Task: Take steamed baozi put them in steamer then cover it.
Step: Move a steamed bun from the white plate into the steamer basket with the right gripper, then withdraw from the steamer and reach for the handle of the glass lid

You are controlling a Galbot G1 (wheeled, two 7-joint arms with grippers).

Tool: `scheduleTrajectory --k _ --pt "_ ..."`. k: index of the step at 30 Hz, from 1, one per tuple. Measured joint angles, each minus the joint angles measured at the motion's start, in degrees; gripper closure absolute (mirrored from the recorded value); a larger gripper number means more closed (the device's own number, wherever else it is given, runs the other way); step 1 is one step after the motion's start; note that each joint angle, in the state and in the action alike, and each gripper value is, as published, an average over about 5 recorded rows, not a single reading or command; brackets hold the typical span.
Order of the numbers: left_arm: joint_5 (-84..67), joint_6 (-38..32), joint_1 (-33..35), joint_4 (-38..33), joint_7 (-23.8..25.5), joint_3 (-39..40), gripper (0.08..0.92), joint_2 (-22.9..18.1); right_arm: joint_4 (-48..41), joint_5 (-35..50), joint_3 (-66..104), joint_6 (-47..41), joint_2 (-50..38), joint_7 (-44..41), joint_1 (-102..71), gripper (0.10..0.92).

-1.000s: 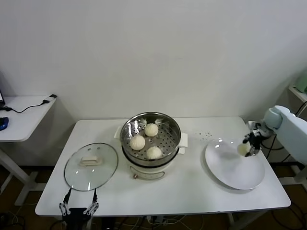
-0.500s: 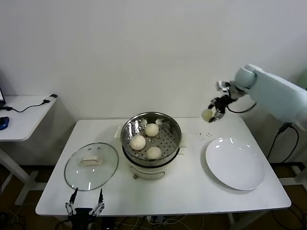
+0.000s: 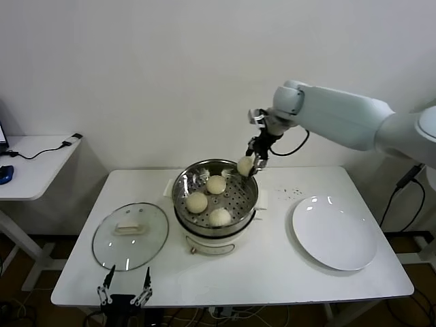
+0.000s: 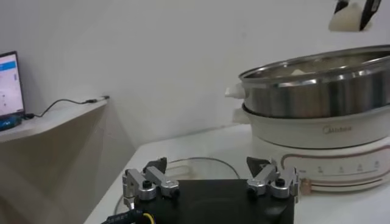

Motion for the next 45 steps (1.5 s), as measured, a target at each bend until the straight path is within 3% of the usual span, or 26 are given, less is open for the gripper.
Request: scheduleTrajectory --k 18,24,28,45 --pt "-0.9 0.0 -0.8 1.2 0.1 -0.4 0.177 0.4 1.0 2.0 -6.0 -1.6 4.7 3.0 -4.2 0.336" --pt "-0.7 0.3 -1.2 1.4 0.1 0.0 0.177 0.5 0.4 2.3 -6.1 -1.8 5.5 3.4 -4.7 0.224" --pt "-0.6 0.3 -1.2 1.3 0.1 0.0 0.177 0.6 0.3 2.4 -6.0 -1.8 5.5 3.4 -4.5 0.204" --pt "-0.1 0.2 -1.2 0.9 0.1 -0.2 0.177 0.8 5.4 5.1 -2.1 2.6 -2.5 4.1 1.8 0.203"
